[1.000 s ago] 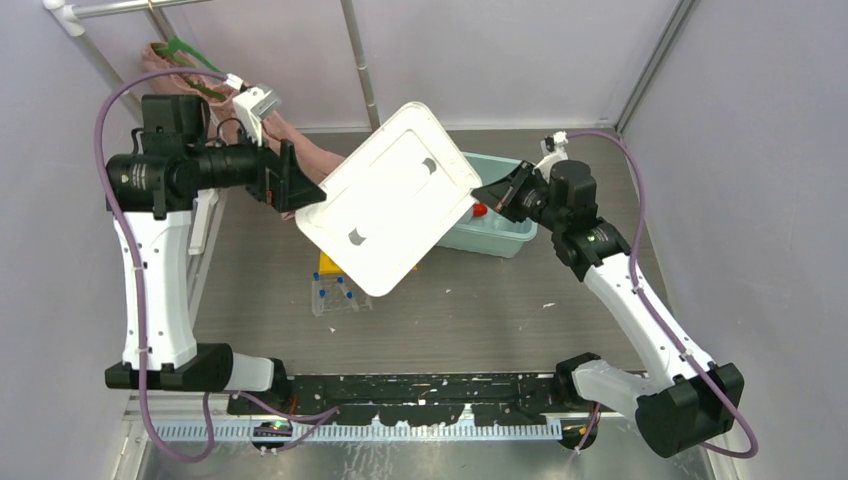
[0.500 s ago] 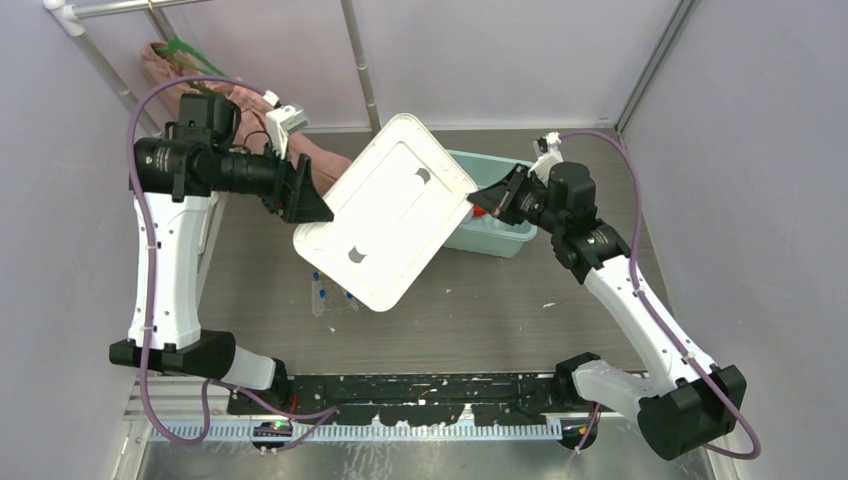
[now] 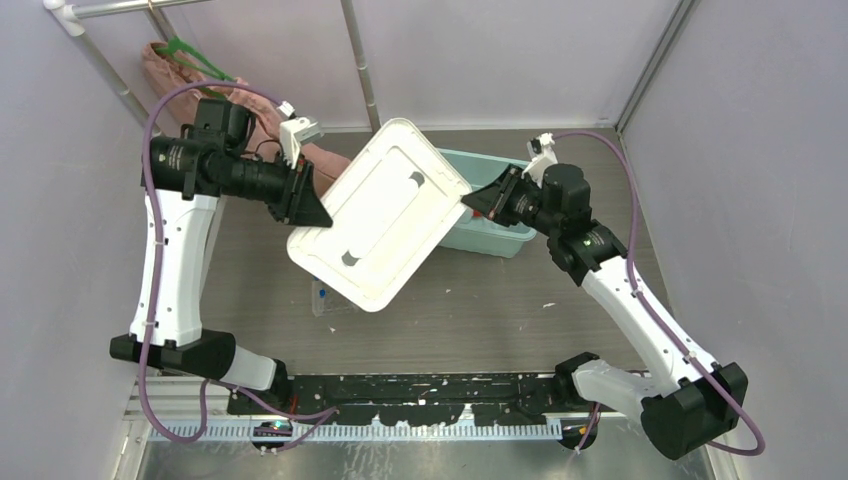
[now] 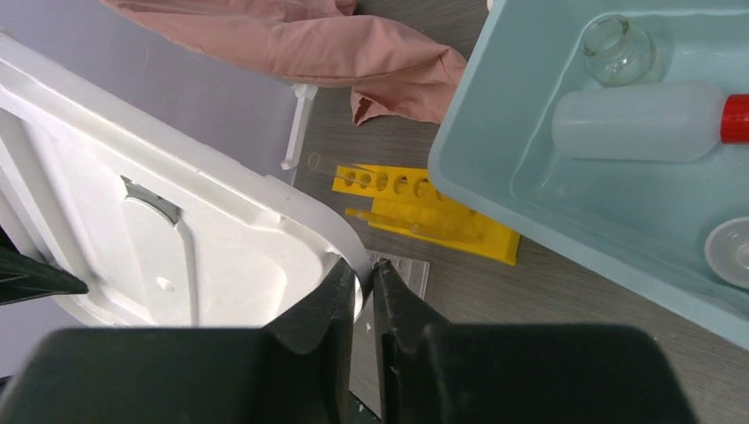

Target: Organize the chemistry lab equipment

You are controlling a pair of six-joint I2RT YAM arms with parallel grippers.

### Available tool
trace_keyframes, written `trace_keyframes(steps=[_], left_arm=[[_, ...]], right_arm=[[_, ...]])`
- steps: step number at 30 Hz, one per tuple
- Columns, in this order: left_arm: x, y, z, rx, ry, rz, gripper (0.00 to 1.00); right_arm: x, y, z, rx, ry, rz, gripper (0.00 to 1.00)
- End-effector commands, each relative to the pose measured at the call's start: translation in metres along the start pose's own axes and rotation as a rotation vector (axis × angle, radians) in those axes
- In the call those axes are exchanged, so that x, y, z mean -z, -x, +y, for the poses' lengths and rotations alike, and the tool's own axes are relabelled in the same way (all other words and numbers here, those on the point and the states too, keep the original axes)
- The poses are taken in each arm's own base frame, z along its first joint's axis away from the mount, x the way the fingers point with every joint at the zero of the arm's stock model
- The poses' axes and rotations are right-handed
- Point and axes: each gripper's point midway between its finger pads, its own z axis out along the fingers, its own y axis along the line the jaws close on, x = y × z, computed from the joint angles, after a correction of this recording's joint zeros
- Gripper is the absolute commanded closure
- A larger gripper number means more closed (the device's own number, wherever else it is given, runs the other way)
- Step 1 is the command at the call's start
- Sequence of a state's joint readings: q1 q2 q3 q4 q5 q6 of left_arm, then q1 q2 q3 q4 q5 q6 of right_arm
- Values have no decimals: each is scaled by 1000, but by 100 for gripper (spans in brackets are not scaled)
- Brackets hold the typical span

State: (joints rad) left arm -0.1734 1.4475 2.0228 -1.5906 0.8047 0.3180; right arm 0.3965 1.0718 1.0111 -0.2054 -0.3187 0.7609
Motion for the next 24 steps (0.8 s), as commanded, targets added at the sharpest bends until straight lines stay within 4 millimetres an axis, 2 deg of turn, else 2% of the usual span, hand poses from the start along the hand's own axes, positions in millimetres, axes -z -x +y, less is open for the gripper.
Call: trace_keyframes(steps=[1,5,8,12,15,19,24], left_arm=[[4,-8,2,2,50,20,98],[11,-1,17,-74,162,-3,100],[23,6,30,-162,281,-22,100],[44,21,47,-285,456,-58,100],[60,32,49,-385,549,-111,100],[78,43,45,-562,640,-175,100],[103,49,25,-839,718,-224,100]], right_arm=[[9,27,37,27,103,-83,69],[11,31,41,3,86,-80,33],[15,35,33,-27,-9,-69,19],[24,45,32,-122,-115,-71,13],[25,49,44,-250,-81,-86,13],[20,54,65,-412,12,-82,13],[19,62,95,-533,143,-52,13]])
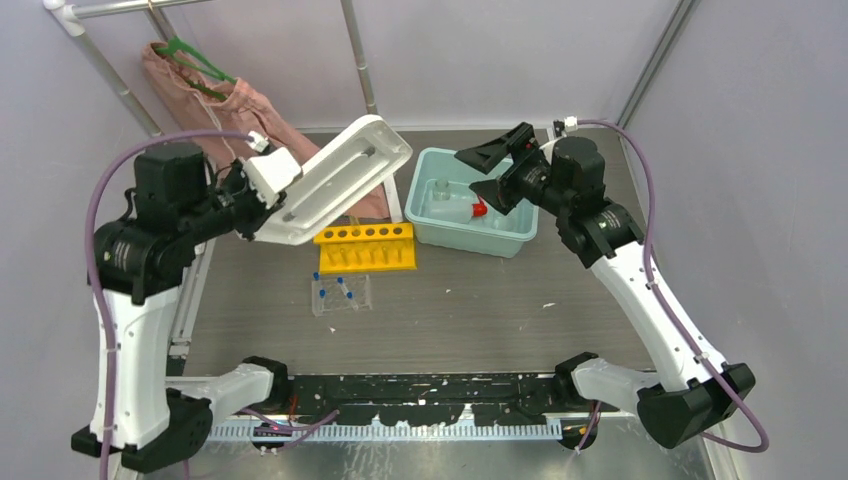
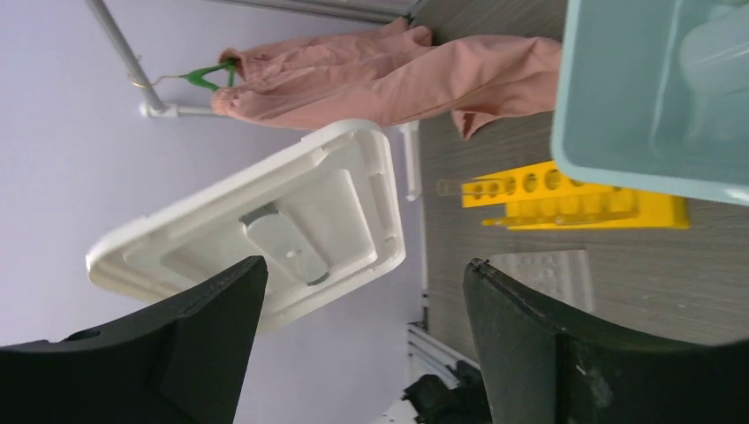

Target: Organize the chemistry lab equipment

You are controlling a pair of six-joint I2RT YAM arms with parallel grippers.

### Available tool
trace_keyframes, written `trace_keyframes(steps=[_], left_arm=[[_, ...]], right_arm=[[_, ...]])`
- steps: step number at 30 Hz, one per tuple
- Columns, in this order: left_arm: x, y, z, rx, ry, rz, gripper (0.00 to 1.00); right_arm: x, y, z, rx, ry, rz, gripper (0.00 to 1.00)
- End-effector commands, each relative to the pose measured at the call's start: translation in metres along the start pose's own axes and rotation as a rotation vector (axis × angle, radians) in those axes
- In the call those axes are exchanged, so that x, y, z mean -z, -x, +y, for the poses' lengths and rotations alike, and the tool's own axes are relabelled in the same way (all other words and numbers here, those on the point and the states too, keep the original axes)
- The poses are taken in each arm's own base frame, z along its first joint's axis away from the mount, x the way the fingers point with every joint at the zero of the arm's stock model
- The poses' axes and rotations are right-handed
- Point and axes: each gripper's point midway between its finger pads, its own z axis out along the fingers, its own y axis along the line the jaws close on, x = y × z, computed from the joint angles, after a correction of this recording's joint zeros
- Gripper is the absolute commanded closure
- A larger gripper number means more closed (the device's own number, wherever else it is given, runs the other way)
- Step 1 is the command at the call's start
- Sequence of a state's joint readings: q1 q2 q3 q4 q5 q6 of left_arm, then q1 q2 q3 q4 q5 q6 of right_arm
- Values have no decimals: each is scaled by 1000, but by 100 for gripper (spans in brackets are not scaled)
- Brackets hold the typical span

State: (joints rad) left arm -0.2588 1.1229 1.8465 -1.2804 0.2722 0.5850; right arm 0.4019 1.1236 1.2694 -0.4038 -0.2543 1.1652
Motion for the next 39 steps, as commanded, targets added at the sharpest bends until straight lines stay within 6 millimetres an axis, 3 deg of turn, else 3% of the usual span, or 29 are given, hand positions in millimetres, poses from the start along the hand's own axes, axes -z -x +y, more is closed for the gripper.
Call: trace_keyframes(steps=[1,7,14,25,28,32,38,39], left_arm=[[29,40,30,-304,187,-176,100],[48,53,33,-648,320,-285,100],[46,55,18,-931,408,-384,100],[42,55,7,-1112,495,-455,100],[40,56,2,-1175,525,-481,100],[33,53,-5,-1267,534,-492,100],[25,51,-8,-1338,534,-485,100],[24,49,-9,-1341,530,-484,94]], right_arm=[[7,-2,51,-162,186,49,13],[0,-13,65,-304,275,103,13],[-17,-33,83,-327,320,160,13],[-38,-58,88,-333,326,216,18],[-40,-59,94,-340,350,217,27],[-40,-57,104,-328,380,222,57],[-37,-56,105,-277,386,219,88],[-36,-53,105,-270,391,210,92]])
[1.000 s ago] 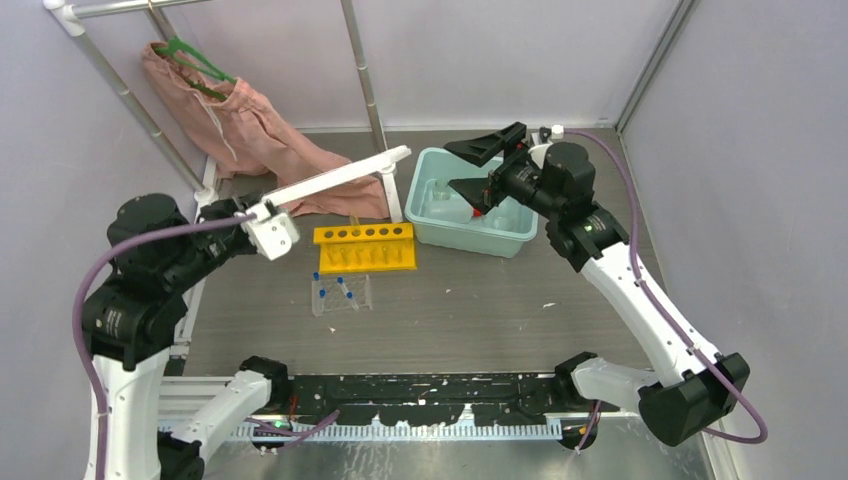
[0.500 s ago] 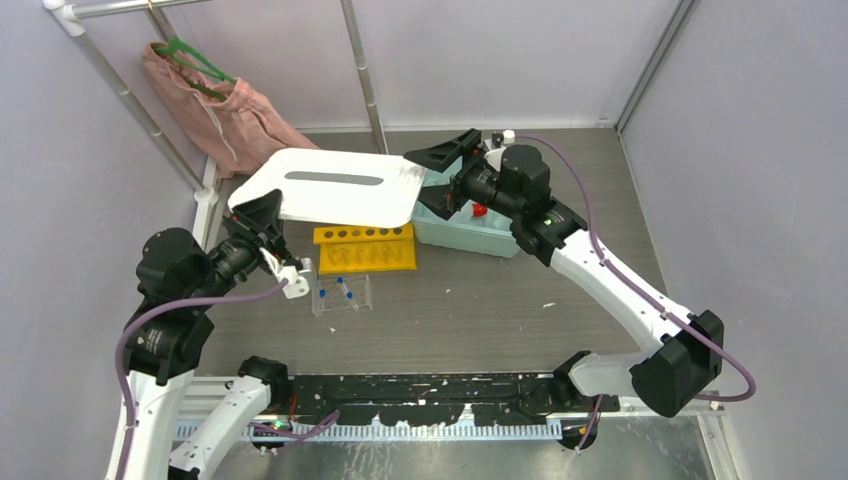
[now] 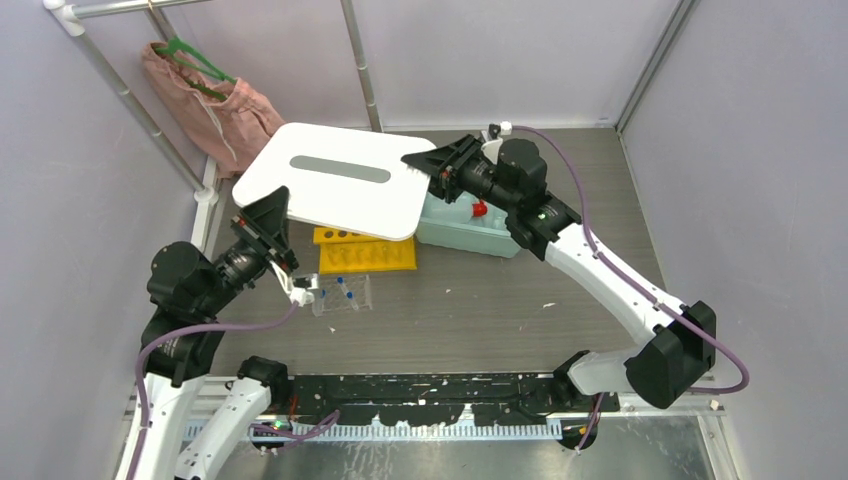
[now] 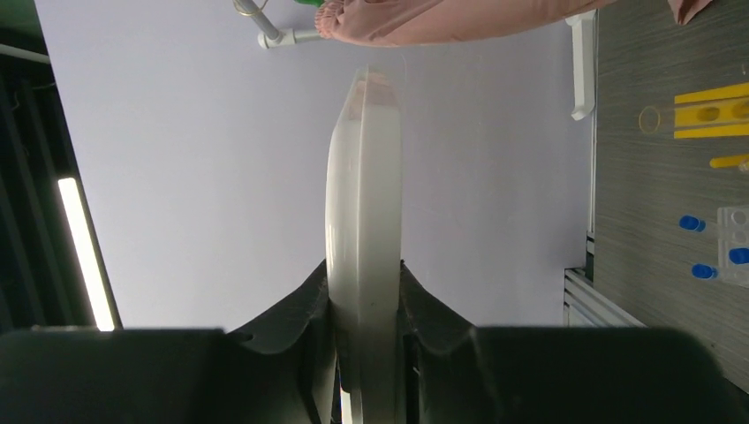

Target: Organize the chemistry lab equipment

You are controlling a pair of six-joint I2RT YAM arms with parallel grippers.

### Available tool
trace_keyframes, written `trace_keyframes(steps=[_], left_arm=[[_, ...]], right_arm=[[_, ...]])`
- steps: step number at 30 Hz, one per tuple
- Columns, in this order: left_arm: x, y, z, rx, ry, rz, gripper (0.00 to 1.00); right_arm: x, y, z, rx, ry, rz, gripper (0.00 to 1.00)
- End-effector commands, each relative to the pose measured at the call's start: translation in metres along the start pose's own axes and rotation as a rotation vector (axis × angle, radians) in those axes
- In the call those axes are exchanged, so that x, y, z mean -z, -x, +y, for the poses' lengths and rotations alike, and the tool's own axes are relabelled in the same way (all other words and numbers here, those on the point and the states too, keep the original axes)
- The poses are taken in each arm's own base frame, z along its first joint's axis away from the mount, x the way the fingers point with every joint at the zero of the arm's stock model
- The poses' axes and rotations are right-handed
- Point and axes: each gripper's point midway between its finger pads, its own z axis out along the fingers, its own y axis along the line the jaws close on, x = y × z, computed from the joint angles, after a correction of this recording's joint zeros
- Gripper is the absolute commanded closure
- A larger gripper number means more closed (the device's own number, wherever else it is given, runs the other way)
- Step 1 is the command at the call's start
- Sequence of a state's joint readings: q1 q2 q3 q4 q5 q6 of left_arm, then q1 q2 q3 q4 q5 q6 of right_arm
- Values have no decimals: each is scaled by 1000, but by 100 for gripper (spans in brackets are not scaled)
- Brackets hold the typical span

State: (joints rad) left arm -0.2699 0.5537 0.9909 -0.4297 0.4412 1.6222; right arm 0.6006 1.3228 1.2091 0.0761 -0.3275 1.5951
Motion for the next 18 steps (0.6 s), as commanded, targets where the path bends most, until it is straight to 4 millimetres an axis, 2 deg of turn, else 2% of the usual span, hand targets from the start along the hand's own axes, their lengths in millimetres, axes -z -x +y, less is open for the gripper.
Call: trace_keyframes(steps=[1,3,5,7,8,9,11,13,18], left_arm=[[0,11,25,-147,94,-53,86],[0,14,18,-154,77,-64,63],[-1,17,7,-145,52,-82,37],[-2,17,-8,-128,3,-82,23],[-2,14,-18,-121,-38,-69,9],[-2,10,-32,-115,-95,-54,2],[-1,-1,-60,-84,-217,2,0],[3,-11,-85,-43,-338,50,0],[16,-23,-119,126,-515,149,0]], right_arm=[[14,-2,52,92,156,1,95],[18,11,59,125,178,-27,99],[24,32,69,158,207,-71,99],[35,59,78,188,214,-130,99],[44,82,82,215,210,-181,99],[51,96,85,225,205,-211,99],[66,122,92,257,204,-256,99],[77,144,88,271,176,-278,99],[97,186,52,251,94,-299,99]])
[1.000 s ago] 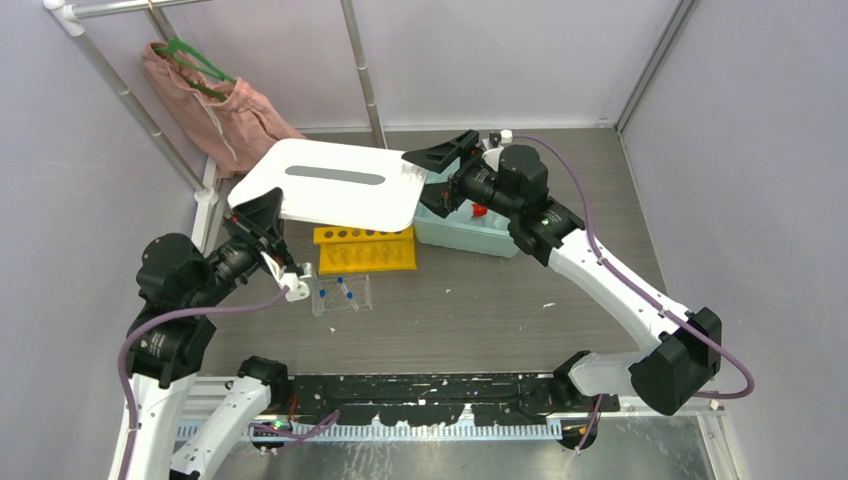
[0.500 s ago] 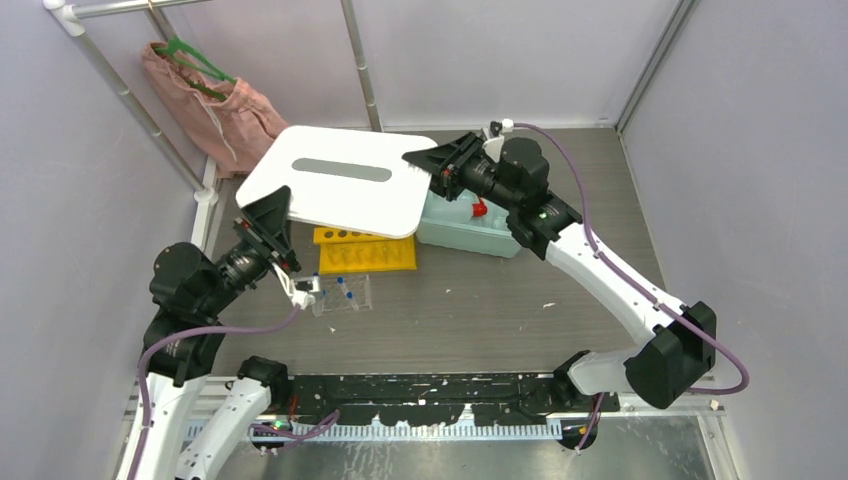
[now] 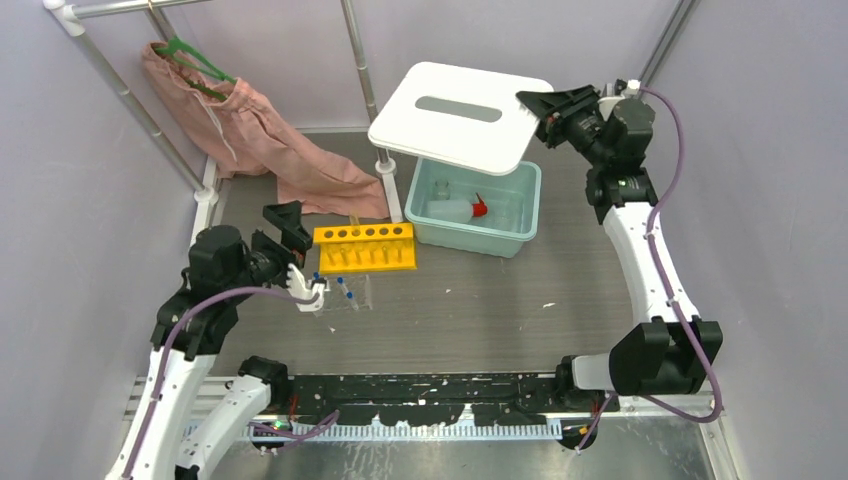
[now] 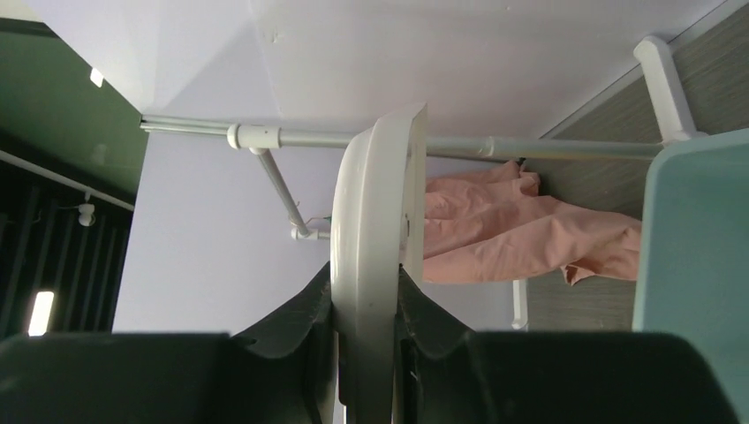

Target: Organize the chemistry lab equipment

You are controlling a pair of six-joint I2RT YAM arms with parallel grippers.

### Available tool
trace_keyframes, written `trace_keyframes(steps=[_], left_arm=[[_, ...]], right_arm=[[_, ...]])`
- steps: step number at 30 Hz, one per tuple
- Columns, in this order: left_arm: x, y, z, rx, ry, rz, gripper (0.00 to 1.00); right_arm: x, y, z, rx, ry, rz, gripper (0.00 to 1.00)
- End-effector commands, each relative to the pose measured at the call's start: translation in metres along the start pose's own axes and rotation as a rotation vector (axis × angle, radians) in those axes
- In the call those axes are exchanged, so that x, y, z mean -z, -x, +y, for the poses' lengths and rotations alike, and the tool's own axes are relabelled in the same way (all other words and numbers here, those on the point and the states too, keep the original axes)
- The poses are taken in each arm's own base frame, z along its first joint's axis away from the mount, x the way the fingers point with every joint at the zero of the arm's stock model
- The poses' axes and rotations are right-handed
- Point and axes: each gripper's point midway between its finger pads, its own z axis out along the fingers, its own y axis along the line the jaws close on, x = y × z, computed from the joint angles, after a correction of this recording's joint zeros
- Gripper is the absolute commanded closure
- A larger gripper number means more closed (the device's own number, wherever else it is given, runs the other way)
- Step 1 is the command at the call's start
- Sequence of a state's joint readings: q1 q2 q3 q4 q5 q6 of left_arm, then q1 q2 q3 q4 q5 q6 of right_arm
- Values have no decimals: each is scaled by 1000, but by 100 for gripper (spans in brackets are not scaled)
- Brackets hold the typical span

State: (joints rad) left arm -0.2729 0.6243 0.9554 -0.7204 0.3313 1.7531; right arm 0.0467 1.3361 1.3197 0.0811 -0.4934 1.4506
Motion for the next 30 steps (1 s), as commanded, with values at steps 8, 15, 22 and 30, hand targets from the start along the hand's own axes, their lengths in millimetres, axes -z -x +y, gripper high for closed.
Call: trace_keyframes(steps=[8,15,22,30], left_arm=[[15,-12,-31,821,-399,203,0],[-14,10,18,1239,-405,119,0],[-49,21,23,1337,-445,102,0],[-89,27,20,1327,-453,94,2]], right_arm=[[11,21,-68,19,-82,74,99],[6,23,-115,60,-188,88,99],[7,24,-160,141,-288,111,99],[14,28,-191,208,-400,113,98]])
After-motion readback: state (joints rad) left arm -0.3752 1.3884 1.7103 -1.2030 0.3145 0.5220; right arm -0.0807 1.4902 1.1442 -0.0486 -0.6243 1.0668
